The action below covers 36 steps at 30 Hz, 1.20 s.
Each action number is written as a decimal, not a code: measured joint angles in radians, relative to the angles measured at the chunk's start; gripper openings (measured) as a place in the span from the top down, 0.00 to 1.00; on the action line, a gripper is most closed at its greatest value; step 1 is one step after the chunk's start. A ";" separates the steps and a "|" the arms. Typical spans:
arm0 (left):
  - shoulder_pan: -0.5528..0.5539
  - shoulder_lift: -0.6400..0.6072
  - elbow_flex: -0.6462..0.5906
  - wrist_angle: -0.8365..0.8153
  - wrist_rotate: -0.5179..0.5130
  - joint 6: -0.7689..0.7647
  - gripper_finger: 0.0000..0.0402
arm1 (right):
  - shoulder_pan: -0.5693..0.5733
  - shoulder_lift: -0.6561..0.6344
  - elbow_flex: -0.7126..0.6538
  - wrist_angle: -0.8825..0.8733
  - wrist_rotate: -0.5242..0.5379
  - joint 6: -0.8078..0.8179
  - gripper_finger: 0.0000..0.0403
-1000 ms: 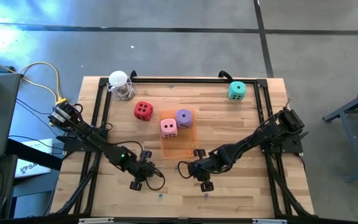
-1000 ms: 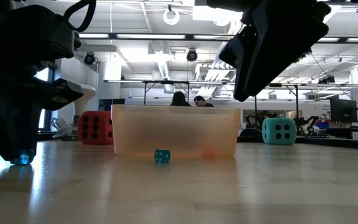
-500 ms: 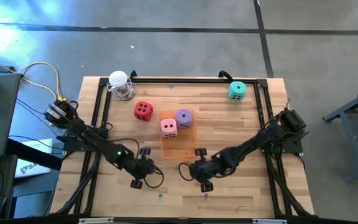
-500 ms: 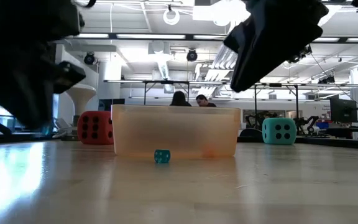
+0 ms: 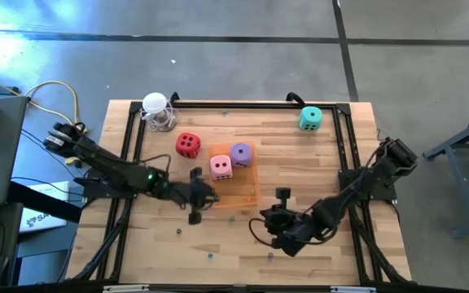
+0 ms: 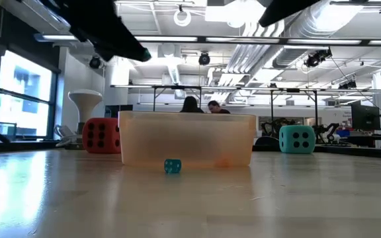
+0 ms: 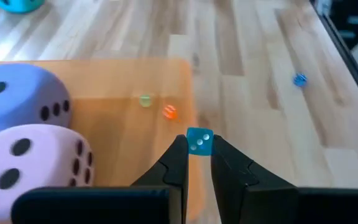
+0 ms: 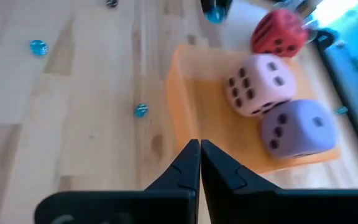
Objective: Pick & Place Dice
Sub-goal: Put the small light blue die into the orange bin
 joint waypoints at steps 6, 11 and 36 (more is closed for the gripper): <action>0.098 0.053 0.000 0.014 0.096 -0.035 0.91 | 0.036 -0.003 -0.001 -0.008 0.133 -0.011 0.99; 0.081 0.110 0.000 0.027 0.153 -0.037 0.86 | 0.038 -0.003 -0.001 -0.017 0.149 -0.007 0.99; 0.067 0.190 -0.001 0.041 0.097 -0.007 0.83 | 0.037 -0.003 -0.001 -0.014 0.135 0.000 0.99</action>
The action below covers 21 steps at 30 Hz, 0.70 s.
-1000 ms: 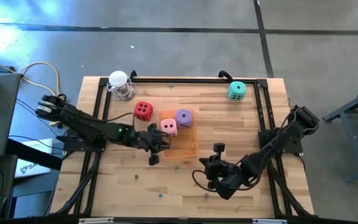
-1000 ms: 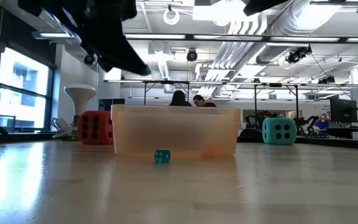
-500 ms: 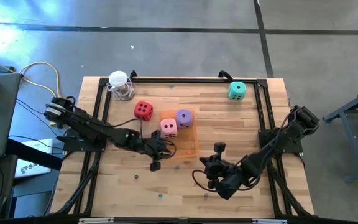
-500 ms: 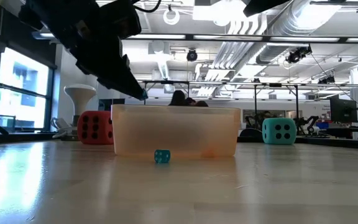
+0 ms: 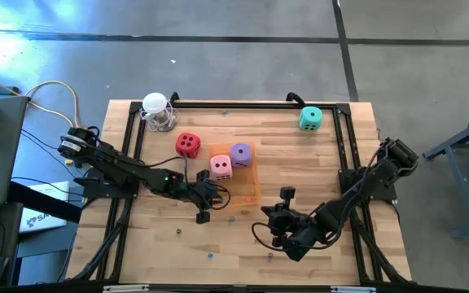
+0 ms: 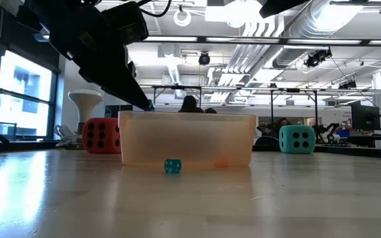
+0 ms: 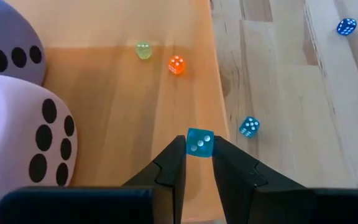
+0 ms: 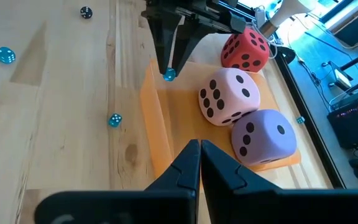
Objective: Pick & Place Dice
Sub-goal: Put the small light blue die into the orange bin, then put the large red die into the orange bin
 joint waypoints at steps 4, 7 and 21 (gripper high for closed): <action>0.000 0.000 0.000 0.001 0.000 0.000 0.83 | 0.000 0.000 0.000 0.000 -0.016 0.000 0.99; 0.000 0.000 0.000 0.000 0.000 0.000 0.83 | 0.000 0.000 0.000 0.001 -0.016 0.000 0.99; 0.001 0.000 0.000 -0.015 -0.028 -0.003 0.54 | 0.000 0.000 0.000 0.002 -0.016 0.000 0.99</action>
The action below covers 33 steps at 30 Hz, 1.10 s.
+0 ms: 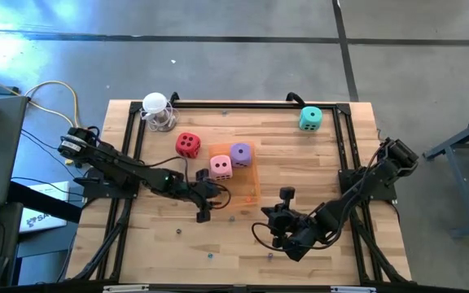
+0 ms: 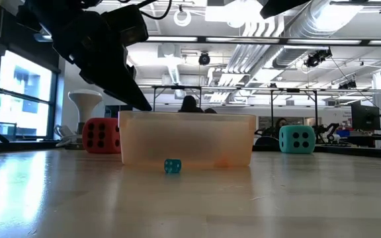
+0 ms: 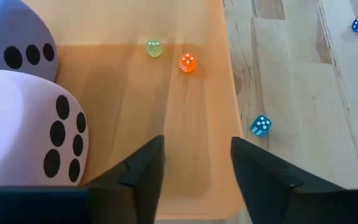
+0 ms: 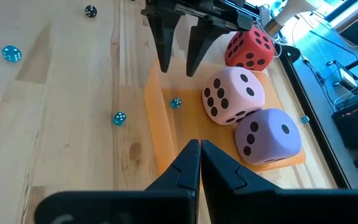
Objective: Pick & Place Dice
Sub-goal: Put the large red die into the orange bin
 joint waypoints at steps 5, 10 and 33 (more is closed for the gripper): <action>0.000 0.000 0.000 -0.001 0.000 -0.076 0.41 | 0.000 0.000 0.000 0.000 0.000 -0.001 0.99; 0.000 0.000 0.000 -0.003 -0.002 -0.077 0.26 | 0.000 0.000 0.000 0.000 0.000 -0.002 0.99; -0.042 -0.002 -0.001 0.131 0.028 0.049 0.15 | 0.000 0.000 0.000 -0.001 -0.001 -0.001 0.99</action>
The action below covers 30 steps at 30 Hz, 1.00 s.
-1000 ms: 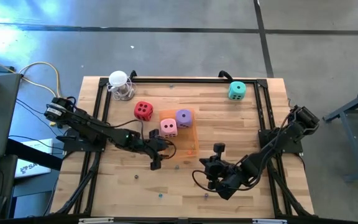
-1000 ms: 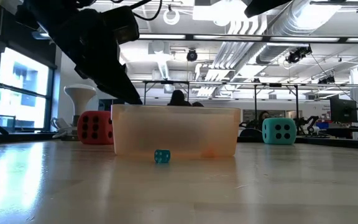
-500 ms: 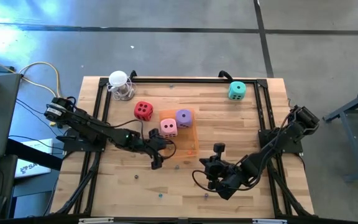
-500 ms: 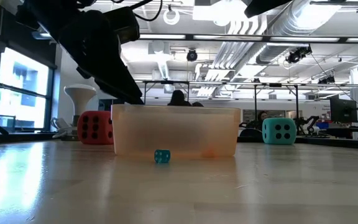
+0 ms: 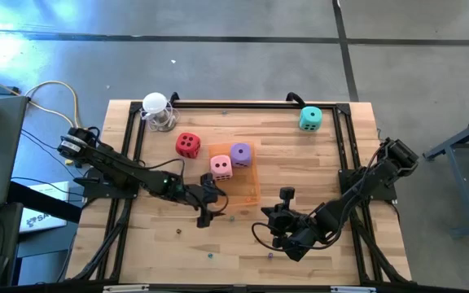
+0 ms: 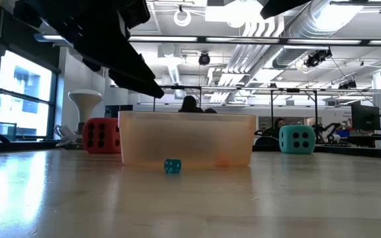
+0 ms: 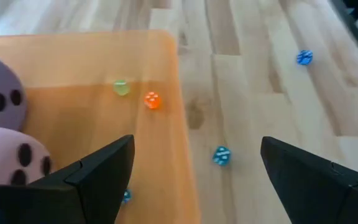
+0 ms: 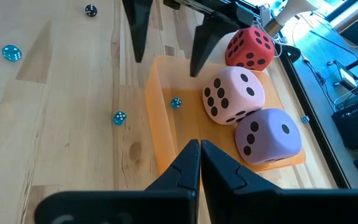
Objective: Pick & Place Dice
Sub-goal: Put the large red die into the orange bin
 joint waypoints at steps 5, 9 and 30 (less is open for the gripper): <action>-0.041 0.000 0.000 0.007 -0.048 0.039 0.10 | 0.000 0.000 0.000 0.000 0.000 0.000 0.99; -0.074 0.000 0.000 0.020 -0.117 0.063 0.02 | 0.000 0.000 0.000 0.000 0.000 0.000 0.99; -0.155 0.001 0.001 0.088 -0.335 0.190 0.01 | -0.001 0.000 0.000 -0.001 -0.025 0.000 0.99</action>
